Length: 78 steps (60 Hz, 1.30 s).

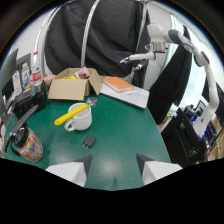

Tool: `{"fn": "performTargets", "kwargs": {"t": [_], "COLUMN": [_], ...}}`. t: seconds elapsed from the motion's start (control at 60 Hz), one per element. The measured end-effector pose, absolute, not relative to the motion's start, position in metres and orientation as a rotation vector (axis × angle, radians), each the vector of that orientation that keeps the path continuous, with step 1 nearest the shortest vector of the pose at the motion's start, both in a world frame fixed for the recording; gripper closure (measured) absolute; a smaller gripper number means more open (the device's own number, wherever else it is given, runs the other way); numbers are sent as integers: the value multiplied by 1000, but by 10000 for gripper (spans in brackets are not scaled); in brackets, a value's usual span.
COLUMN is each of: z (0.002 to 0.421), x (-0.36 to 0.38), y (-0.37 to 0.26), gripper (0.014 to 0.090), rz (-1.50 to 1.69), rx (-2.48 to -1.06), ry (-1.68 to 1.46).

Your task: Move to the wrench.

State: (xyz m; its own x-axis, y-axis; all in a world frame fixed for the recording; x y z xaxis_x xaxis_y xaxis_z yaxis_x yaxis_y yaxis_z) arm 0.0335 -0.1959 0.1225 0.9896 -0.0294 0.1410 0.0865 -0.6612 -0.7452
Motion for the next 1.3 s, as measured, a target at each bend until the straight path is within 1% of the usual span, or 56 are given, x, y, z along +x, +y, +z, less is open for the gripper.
{"fn": "performTargets", "kwargs": {"t": [0.2,0.383,0.583,0.783,1.0,1.3], "z": [122,120,128,136,124,107], "x": [17,-17,-51,-88,-105,-111], "y": [-220,-222,-193,-141,-97,-83], "gripper": [200,197,199,196,201,198], "rz": [-155,-91,-57,-20,-25,-21], "rx": [-2308,-2317,-2280,-2210,-2196,-2218], "ry": [-52,-59,-78,-81,-60,-54]}}
